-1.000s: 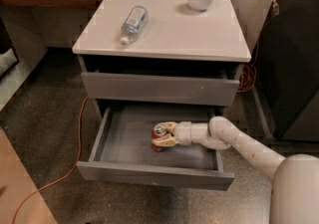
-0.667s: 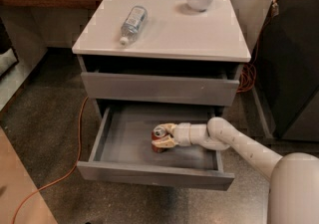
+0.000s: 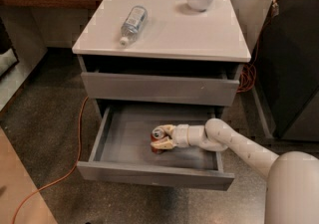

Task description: Place coke can into middle drawer

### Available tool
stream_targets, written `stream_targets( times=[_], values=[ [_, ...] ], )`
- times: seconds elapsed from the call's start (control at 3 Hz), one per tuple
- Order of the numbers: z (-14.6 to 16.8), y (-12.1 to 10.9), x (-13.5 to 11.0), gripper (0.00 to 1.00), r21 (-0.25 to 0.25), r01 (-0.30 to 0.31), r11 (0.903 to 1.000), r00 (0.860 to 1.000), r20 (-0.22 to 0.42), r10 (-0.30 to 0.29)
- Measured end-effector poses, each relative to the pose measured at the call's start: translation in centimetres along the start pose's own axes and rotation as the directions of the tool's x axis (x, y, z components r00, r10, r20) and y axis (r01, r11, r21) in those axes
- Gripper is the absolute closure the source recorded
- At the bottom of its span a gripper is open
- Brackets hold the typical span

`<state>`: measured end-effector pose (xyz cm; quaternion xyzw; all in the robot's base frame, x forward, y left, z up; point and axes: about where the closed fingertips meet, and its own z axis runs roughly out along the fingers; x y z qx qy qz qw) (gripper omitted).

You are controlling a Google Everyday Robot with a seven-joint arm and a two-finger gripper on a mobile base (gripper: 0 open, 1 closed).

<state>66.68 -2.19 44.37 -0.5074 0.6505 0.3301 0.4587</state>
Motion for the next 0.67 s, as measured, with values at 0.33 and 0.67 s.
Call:
stream_targets(
  times=[0.33, 0.67],
  values=[
    [0.41, 0.22, -0.07, 0.00, -0.007, 0.000, 1.0000, 1.000, 0.002, 0.000],
    [0.42, 0.23, -0.08, 0.00, -0.007, 0.000, 1.0000, 1.000, 0.002, 0.000]
  ],
)
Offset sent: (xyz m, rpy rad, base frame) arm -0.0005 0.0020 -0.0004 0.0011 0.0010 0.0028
